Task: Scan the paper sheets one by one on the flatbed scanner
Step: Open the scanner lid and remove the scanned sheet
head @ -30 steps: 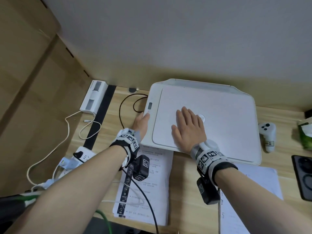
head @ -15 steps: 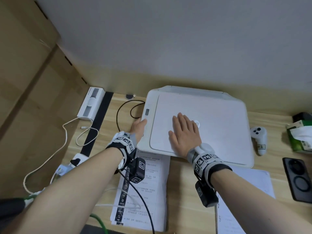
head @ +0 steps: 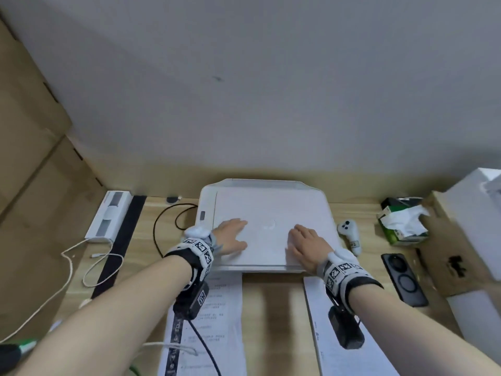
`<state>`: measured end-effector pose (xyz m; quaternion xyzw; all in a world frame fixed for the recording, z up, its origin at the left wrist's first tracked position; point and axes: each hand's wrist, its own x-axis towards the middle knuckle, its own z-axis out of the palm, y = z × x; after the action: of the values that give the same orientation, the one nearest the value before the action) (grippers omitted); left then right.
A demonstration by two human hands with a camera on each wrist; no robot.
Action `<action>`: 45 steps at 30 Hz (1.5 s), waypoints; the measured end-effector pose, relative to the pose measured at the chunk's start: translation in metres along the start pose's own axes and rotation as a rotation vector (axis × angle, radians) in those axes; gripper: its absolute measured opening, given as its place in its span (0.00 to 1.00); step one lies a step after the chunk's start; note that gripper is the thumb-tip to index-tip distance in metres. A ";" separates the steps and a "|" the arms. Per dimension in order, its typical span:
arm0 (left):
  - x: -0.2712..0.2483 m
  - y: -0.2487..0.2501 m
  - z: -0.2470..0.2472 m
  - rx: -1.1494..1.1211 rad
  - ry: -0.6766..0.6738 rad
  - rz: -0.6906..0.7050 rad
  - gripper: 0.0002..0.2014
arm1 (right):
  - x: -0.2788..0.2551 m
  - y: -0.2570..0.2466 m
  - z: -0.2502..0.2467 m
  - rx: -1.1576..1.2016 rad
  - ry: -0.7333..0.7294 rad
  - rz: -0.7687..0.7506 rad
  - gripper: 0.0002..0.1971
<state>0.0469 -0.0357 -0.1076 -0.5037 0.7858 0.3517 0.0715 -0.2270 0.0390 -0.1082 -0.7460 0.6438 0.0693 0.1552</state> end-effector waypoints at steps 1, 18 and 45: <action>-0.003 0.004 0.009 0.120 -0.029 0.054 0.37 | -0.008 0.004 0.003 -0.004 0.000 0.016 0.23; -0.034 0.048 -0.017 0.735 0.187 0.497 0.19 | -0.039 -0.034 -0.026 -0.037 0.155 -0.045 0.17; 0.019 0.066 -0.177 -0.367 0.754 -0.185 0.42 | 0.098 -0.028 -0.201 0.020 0.530 0.036 0.34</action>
<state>0.0249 -0.1443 0.0470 -0.6698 0.6328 0.2693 -0.2801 -0.2028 -0.1138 0.0554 -0.7249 0.6759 -0.1321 -0.0128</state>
